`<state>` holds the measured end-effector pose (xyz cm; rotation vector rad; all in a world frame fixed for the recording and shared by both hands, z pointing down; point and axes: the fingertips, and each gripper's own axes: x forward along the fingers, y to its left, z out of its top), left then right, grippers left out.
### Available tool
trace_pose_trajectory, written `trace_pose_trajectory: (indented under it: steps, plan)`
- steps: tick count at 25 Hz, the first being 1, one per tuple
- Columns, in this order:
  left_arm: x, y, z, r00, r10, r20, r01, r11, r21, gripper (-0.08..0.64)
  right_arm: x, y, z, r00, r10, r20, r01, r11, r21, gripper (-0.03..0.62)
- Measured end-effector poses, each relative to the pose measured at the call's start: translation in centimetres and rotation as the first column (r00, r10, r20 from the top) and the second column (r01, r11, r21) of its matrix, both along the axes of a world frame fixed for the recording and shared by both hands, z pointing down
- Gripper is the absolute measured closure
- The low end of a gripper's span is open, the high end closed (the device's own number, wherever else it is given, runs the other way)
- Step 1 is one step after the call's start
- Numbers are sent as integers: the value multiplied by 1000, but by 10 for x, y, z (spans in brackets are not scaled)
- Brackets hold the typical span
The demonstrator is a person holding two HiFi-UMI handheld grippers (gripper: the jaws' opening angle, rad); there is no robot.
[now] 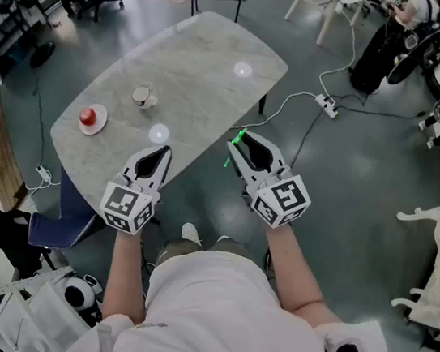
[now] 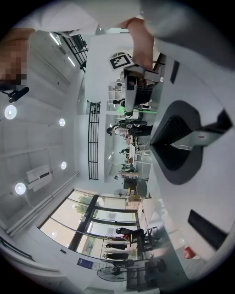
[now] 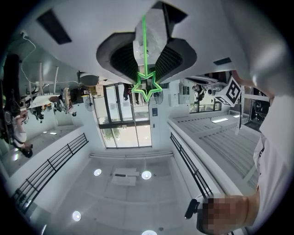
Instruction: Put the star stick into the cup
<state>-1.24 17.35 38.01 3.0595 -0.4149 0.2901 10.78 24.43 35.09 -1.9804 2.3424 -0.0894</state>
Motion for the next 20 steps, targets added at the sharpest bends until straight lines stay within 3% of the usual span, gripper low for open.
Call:
trace_pose_trajectory:
  steps: [8,15,20]
  plan:
    - [-20,-35,5,1000,15,-23,-16,1000,-14,557,-25,-36,1,1000,6,-17,-7,1000,-24,465]
    - [-35,-79,18,1000,16,-17,-17,999,-37,557,-10,-77,4,994,82,77,-81,996,-26,465]
    - [-27,-111,22,1000,-3,-6,3,999,-46,557,13,-111,9,987,97,124,-93,995,-42,465]
